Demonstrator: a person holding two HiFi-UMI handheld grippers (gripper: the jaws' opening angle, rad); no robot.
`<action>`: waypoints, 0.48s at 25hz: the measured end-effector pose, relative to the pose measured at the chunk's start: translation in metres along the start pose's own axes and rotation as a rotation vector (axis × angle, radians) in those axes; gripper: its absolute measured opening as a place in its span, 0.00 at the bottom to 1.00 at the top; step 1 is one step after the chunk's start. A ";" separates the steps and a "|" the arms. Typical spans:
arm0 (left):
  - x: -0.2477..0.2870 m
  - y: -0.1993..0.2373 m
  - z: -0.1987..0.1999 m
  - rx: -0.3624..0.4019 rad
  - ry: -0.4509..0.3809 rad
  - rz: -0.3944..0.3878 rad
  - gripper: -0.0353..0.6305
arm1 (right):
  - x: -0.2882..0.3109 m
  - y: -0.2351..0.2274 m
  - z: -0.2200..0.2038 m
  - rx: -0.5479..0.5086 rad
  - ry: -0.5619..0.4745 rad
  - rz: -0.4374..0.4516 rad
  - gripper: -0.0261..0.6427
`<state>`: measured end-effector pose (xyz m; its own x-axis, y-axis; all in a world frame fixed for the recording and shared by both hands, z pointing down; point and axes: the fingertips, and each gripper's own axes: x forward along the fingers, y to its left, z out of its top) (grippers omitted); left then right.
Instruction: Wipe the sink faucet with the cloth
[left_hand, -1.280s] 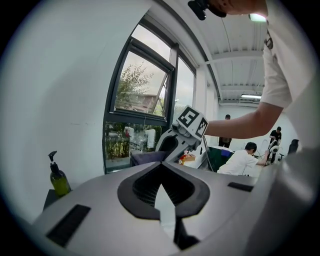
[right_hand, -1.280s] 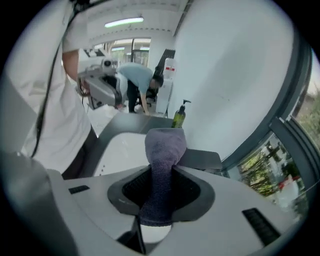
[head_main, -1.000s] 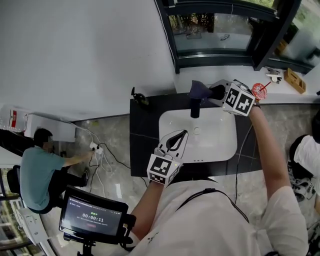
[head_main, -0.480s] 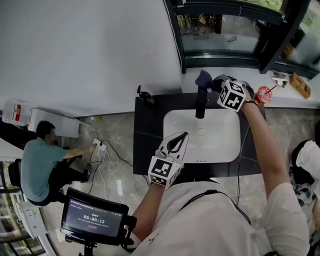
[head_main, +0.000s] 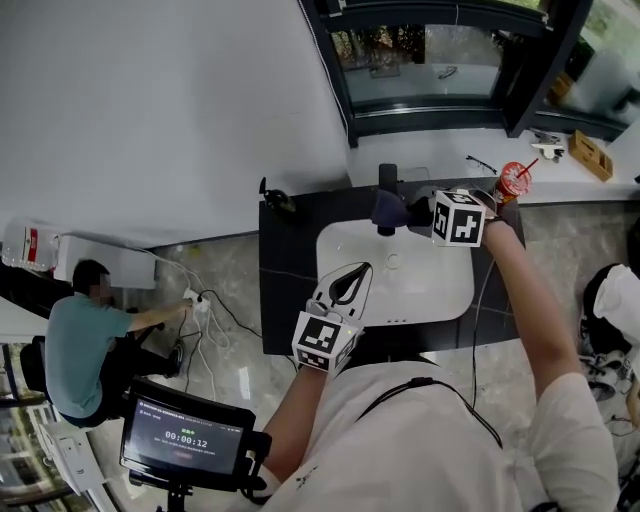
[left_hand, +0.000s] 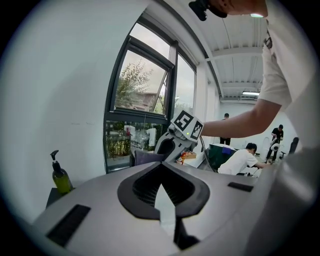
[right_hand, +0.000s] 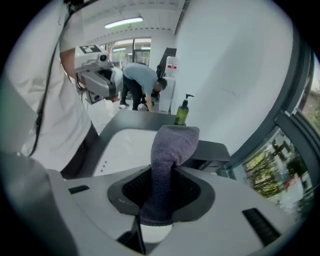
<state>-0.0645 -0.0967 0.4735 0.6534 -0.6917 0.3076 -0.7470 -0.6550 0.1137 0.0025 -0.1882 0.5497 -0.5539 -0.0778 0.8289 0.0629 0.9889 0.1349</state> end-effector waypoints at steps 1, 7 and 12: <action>0.001 -0.004 0.000 0.002 0.003 -0.006 0.05 | -0.002 0.010 0.001 0.036 -0.043 0.032 0.21; 0.004 -0.008 -0.001 0.010 0.015 -0.019 0.05 | -0.005 0.027 -0.045 0.203 -0.068 0.089 0.21; 0.006 -0.002 -0.002 0.003 0.022 -0.011 0.05 | 0.007 0.001 -0.082 0.275 0.019 0.004 0.21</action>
<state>-0.0592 -0.0987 0.4765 0.6587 -0.6775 0.3274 -0.7394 -0.6635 0.1144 0.0663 -0.1977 0.6003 -0.5387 -0.0735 0.8393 -0.1641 0.9863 -0.0189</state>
